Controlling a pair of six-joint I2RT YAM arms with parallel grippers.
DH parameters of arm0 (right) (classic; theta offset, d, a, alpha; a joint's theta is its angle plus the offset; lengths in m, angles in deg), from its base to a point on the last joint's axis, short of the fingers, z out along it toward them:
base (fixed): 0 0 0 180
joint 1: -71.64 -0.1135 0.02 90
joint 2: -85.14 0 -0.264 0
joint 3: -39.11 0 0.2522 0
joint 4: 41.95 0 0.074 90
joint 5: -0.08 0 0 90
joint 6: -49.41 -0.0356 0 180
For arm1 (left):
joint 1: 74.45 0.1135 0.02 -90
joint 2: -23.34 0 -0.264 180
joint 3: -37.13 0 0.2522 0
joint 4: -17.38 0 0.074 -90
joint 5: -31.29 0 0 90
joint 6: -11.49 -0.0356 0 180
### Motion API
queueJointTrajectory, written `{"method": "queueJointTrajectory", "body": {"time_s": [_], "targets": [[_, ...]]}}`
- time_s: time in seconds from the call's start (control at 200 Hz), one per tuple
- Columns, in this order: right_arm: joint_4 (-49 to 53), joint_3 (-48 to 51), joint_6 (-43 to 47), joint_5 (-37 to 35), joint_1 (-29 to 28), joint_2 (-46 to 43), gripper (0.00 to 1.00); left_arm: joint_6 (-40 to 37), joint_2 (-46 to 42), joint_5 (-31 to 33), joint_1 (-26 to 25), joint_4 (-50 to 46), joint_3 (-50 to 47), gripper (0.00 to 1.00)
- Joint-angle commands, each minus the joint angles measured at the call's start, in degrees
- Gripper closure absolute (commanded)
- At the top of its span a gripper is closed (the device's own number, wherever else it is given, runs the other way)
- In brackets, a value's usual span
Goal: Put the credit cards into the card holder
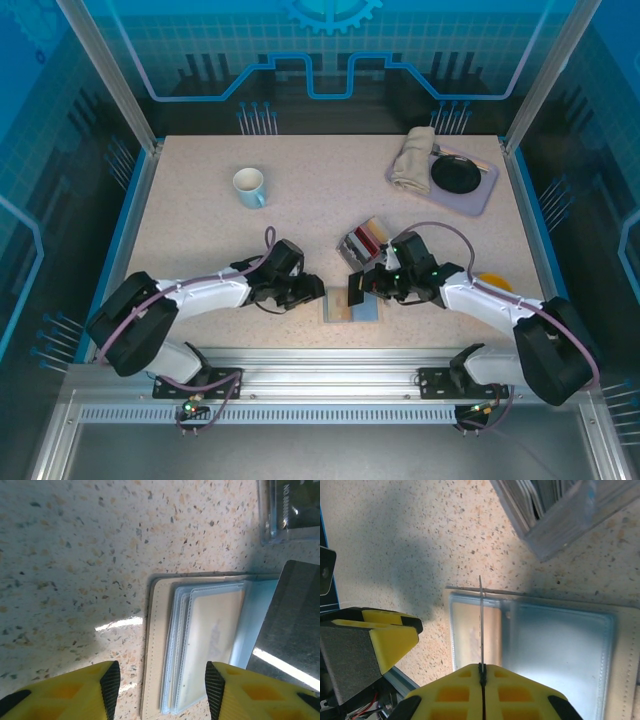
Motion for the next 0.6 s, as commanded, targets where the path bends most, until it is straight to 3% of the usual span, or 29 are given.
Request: {"method": "queueJointTrajectory", "body": {"time_s": [0.0,0.595], "targets": [[-2.0,1.4,1.1,2.8,0.4,0.8,0.93,-1.7,2.7,-3.1,-0.3,1.5,1.6,0.50],[-5.5,5.3,2.7,4.4,-1.4,4.9,0.93,-0.7,7.5,-3.9,-1.1,1.6,2.0,0.70]]}}
